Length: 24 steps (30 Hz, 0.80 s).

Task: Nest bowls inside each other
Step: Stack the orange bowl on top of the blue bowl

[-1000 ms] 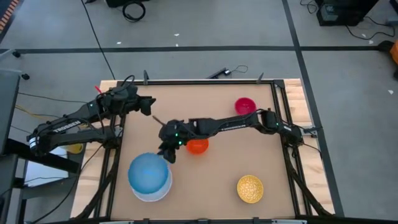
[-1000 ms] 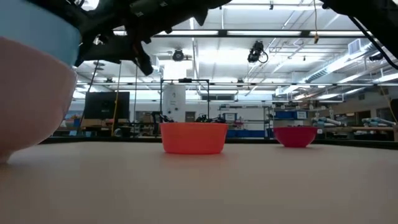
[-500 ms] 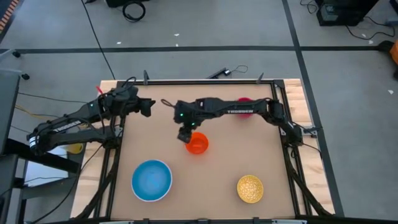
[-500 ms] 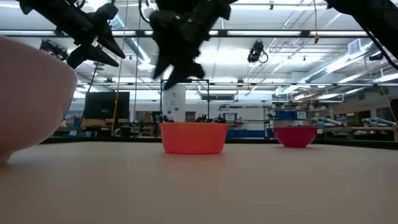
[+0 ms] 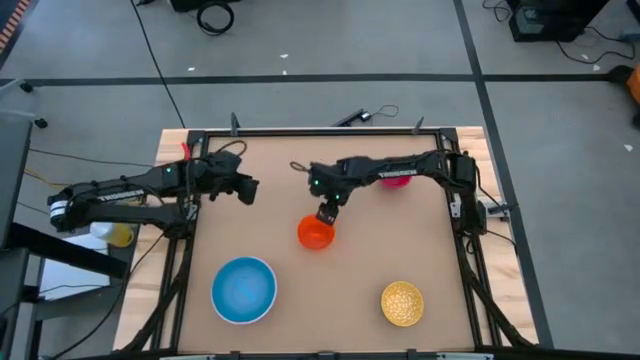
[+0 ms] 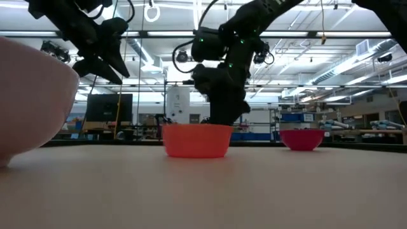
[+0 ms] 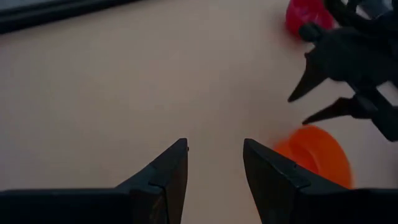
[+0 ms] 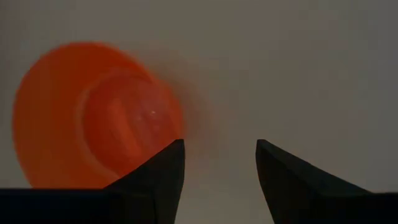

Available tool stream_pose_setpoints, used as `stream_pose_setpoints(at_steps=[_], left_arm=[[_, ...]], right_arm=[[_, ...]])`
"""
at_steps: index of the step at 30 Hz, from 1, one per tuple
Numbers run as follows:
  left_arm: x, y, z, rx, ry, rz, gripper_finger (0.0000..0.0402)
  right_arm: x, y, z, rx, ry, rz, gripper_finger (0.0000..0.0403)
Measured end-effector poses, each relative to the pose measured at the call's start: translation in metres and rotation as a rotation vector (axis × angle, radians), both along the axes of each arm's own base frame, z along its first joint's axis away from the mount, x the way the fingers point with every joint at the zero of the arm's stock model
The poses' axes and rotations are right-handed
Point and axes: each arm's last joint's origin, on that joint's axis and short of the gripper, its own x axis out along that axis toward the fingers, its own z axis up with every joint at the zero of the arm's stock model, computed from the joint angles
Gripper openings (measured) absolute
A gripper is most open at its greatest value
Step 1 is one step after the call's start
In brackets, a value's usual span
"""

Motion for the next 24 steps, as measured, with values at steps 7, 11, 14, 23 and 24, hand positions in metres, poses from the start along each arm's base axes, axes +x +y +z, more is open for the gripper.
stream_pose_setpoints(at_steps=[7, 11, 14, 23, 24], left_arm=[[0.012, -0.003, -0.01, -0.035, 0.053, -0.02, 0.0157], [0.018, -0.005, -0.011, -0.036, 0.041, -0.034, 0.0157], [0.02, -0.008, -0.011, -0.054, 0.024, -0.055, 0.0157], [0.021, -0.014, -0.01, -0.094, 0.001, -0.075, 0.0157], [0.021, -0.015, -0.01, -0.105, -0.003, -0.07, 0.0157]], right_arm=[[0.004, 0.019, -0.015, -0.032, -0.047, -0.009, 0.0162], [0.004, 0.02, -0.011, -0.028, -0.067, -0.031, 0.0147], [0.002, 0.021, 0.005, -0.006, -0.113, -0.04, 0.0146], [0.007, 0.034, 0.015, 0.07, -0.195, 0.025, 0.0147], [0.009, 0.038, 0.009, 0.081, -0.193, 0.041, 0.0147]])
